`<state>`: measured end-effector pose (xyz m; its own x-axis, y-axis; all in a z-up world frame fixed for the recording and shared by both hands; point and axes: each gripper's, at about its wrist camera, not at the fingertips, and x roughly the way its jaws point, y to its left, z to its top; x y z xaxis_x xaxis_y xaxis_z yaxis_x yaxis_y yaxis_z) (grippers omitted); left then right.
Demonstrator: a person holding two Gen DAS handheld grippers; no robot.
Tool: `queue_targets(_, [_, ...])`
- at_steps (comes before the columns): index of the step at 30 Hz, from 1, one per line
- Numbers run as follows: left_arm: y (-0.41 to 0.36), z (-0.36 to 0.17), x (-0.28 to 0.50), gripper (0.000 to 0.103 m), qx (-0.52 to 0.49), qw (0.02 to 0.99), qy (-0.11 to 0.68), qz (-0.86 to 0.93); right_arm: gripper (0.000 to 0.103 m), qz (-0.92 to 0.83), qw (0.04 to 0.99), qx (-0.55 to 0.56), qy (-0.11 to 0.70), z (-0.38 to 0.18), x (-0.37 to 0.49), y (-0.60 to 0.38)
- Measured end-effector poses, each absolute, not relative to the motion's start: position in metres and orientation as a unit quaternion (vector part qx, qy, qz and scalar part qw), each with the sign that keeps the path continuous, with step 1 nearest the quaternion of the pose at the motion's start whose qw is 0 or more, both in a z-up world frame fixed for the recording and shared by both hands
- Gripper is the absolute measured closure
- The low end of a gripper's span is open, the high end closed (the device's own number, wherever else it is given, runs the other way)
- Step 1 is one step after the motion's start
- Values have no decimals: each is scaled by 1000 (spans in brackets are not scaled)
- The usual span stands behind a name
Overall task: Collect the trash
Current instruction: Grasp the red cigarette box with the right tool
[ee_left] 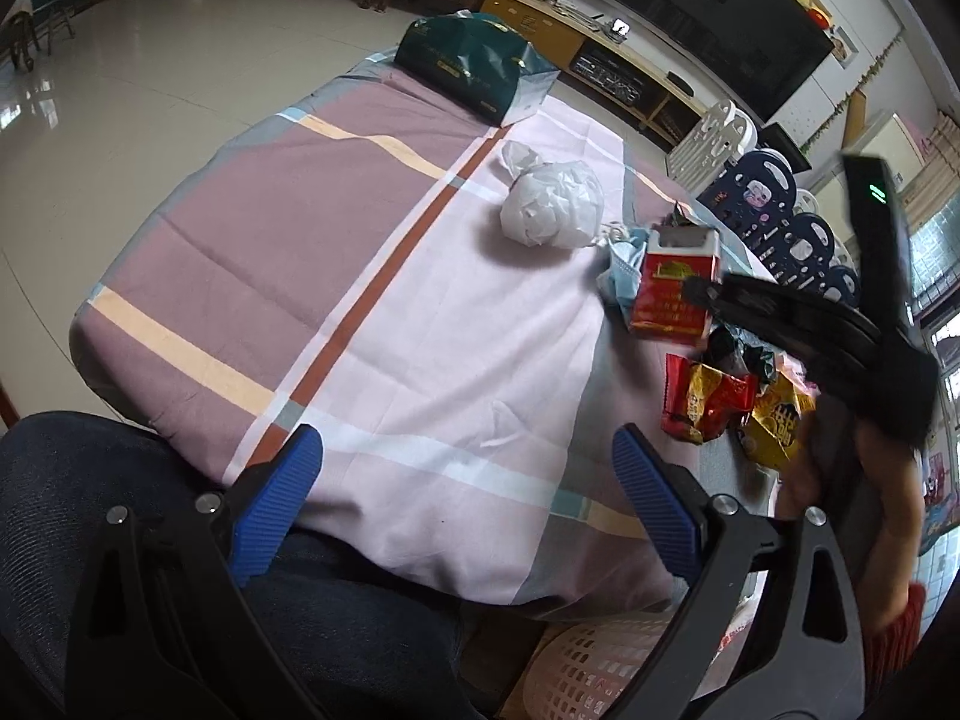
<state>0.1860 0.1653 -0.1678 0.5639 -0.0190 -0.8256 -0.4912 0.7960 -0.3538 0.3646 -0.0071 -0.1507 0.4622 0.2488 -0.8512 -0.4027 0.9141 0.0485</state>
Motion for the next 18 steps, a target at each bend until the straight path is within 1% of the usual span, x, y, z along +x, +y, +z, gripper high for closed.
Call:
queue_targets(2, [171,-170,184,6,-306,829,444,147,72,227,834,-55,500,-151,350,-12])
queue_targets(3, [174,-171,183,6,-314,826,443,151,78,247,823,-44,509,-153,343,-12])
queue_targets(5, [180,-172,180,6,-332,821,435,160,85,277,806,-26,523,-159,330,-15])
queue_targets(8, [188,-174,175,6,-352,814,427,175,84,302,781,0,546,-169,313,-21])
queue_targets(10, [189,-176,176,6,-356,810,431,177,70,304,771,14,559,-174,303,-29])
queue_targets(11, [188,-176,177,6,-354,810,434,177,59,301,774,24,557,-173,300,-37])
queue_targets(12, [187,-177,179,6,-350,810,436,176,51,296,782,31,547,-169,298,-46])
queue_targets(15, [181,-177,182,6,-339,813,443,170,42,258,820,60,507,-154,298,-78])
queue_targets(18, [176,-178,186,6,-327,814,451,166,42,222,841,96,485,-147,307,-104])
